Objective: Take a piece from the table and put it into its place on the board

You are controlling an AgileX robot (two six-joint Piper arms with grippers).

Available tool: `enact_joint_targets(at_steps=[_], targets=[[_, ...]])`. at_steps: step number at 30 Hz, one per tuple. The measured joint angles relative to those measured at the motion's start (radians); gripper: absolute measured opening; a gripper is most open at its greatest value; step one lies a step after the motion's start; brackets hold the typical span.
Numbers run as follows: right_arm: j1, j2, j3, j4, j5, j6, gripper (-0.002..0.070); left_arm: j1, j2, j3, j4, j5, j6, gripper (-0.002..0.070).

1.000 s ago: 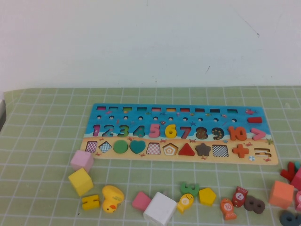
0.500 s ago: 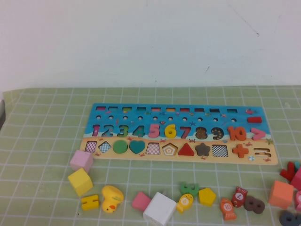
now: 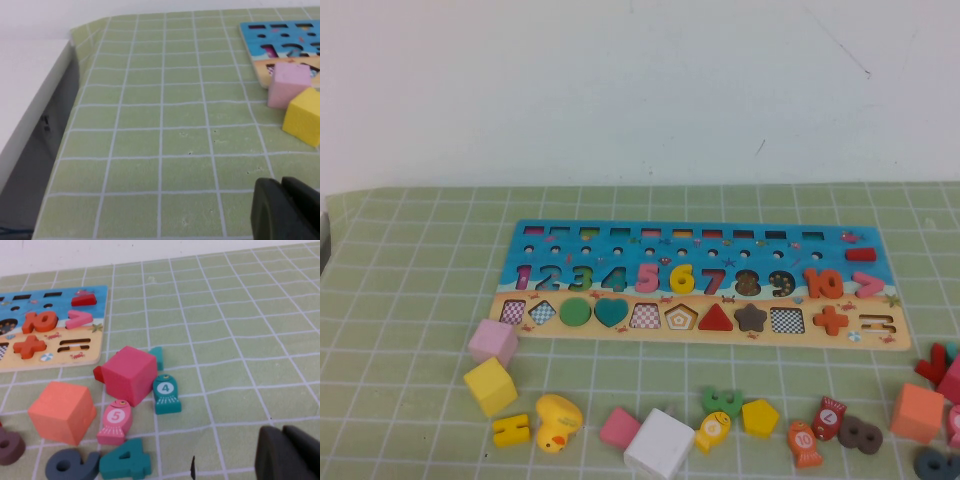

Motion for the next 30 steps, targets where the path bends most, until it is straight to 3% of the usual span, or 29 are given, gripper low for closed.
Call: enact_joint_targets(at_steps=[8, 30], targets=[[0.0, 0.0, 0.0, 0.0, 0.0, 0.0, -0.0003, -0.015, 0.0, 0.0, -0.048, 0.0, 0.085, -0.0002], [0.0, 0.0, 0.0, 0.0, 0.0, 0.0, -0.0003, -0.015, 0.0, 0.0, -0.094, -0.002, 0.106, -0.0002]])
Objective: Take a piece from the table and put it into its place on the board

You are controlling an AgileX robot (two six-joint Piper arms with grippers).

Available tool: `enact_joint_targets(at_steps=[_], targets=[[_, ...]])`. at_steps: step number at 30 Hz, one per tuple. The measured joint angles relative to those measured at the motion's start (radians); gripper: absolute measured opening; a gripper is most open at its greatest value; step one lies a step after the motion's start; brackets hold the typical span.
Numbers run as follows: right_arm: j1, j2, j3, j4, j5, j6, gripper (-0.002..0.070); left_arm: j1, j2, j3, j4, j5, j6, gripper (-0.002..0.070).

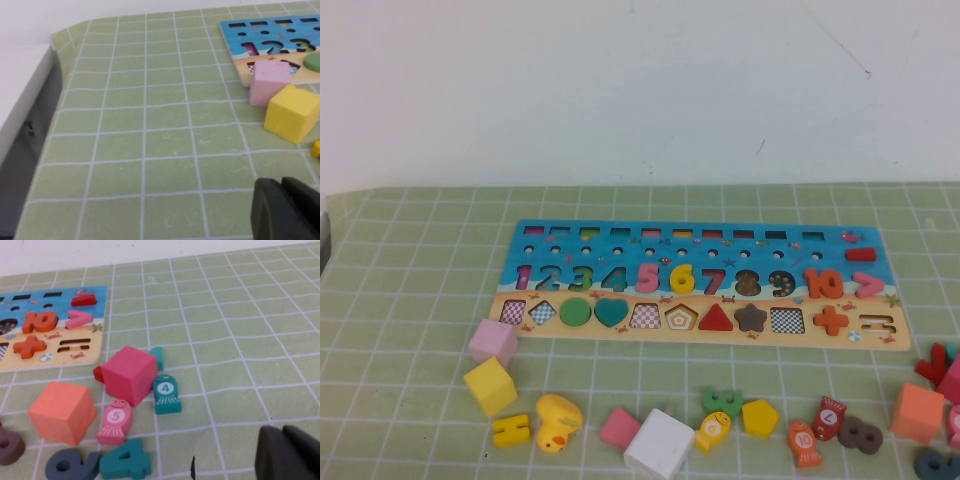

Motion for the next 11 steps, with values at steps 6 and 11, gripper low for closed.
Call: enact_joint_targets(at_steps=[6, 11], targets=[[0.0, 0.0, 0.0, 0.0, 0.0, 0.0, -0.0003, 0.0, 0.0, 0.0, -0.042, 0.0, 0.0, -0.0002], [0.0, 0.0, 0.0, 0.0, 0.0, 0.0, -0.0003, 0.0, 0.0, 0.0, -0.042, 0.0, 0.0, -0.0002]])
